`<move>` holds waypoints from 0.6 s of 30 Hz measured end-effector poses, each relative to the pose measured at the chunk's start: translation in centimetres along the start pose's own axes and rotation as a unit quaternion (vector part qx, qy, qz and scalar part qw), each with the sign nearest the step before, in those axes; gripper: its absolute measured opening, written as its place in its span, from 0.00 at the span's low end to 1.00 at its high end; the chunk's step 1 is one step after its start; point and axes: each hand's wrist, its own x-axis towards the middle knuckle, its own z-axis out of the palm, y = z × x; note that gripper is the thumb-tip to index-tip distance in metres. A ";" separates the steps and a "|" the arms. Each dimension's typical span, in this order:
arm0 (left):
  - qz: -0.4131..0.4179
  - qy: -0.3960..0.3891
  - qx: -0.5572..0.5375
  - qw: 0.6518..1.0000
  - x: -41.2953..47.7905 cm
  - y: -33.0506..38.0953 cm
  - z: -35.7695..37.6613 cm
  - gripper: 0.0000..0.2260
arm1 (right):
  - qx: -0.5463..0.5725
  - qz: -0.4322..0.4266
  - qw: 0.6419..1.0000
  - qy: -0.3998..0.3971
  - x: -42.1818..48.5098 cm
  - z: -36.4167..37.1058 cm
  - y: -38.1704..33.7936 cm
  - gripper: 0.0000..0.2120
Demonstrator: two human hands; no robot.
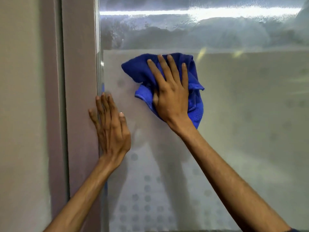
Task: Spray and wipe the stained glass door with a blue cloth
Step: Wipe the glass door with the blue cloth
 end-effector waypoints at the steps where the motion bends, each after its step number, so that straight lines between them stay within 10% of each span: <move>1: 0.003 -0.003 -0.003 1.000 -0.2 0.2 0.0 0.26 | -0.003 -0.020 1.000 -0.015 -1.6 -0.9 1.2 0.24; 10: 0.062 -0.042 0.020 0.997 -0.5 4.4 1.5 0.26 | -0.064 0.184 0.981 0.010 5.0 -5.5 15.0 0.29; 15: 0.055 -0.016 0.027 0.998 -0.3 9.4 3.9 0.26 | -0.047 -0.097 0.991 -0.077 0.2 -4.6 10.7 0.27; 18: 0.028 -0.010 0.020 0.999 0.2 10.9 4.6 0.27 | -0.047 -0.081 0.994 -0.060 -0.4 -6.2 14.2 0.29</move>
